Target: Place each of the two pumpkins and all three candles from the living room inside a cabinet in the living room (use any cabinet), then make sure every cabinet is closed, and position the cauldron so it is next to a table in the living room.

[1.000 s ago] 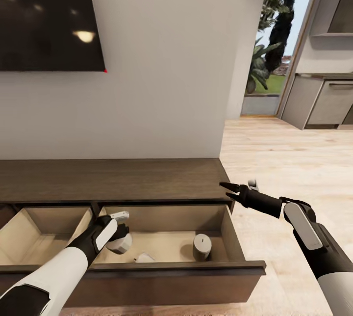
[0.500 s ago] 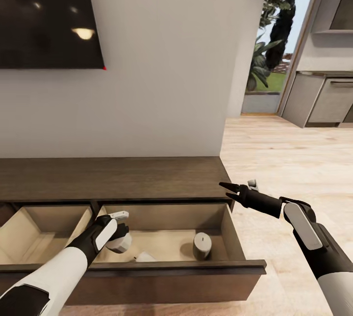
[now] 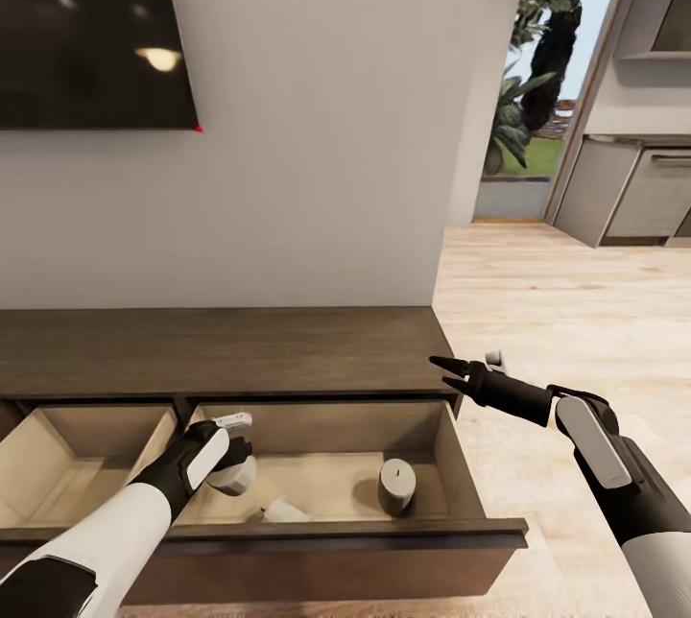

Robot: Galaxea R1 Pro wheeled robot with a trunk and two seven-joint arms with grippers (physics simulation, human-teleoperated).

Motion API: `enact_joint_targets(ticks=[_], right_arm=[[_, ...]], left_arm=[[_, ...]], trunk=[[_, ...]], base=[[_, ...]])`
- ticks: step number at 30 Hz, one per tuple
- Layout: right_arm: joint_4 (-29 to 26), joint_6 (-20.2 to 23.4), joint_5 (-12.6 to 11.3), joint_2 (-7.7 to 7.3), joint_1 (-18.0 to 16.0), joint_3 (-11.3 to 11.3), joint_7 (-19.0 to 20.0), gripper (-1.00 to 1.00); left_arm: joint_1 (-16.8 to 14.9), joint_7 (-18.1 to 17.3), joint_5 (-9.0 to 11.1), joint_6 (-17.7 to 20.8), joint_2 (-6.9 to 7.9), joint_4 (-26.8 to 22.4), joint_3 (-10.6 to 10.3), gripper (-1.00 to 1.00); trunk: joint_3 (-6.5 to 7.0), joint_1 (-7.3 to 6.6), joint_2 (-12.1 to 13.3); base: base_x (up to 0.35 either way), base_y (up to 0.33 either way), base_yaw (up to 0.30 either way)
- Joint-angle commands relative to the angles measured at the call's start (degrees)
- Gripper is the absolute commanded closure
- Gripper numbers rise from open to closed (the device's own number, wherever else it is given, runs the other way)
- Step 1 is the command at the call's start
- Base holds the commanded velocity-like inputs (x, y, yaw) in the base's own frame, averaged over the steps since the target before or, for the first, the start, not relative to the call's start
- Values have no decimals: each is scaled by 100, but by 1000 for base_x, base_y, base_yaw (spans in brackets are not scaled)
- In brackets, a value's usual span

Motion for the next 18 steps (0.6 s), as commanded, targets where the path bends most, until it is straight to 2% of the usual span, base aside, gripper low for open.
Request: enact_joint_targets(ticks=[1, 7, 18], right_arm=[[0, 11, 14, -6, -4, 4, 30, -100], [0, 11, 14, -7, -4, 4, 33, -100], [0, 11, 14, -7, -4, 4, 33, -100]], left_arm=[[-3, 67, 47, 17, 7, -14, -48, 100], [-3, 67, 47, 17, 7, -14, -48, 100], [-3, 67, 74, 17, 10, -14, -42, 100]], trunk=[[-28, 1, -4], [-161, 16, -12], [-161, 16, -12]], base=[[0, 0, 0], [0, 0, 0], [0, 0, 0]])
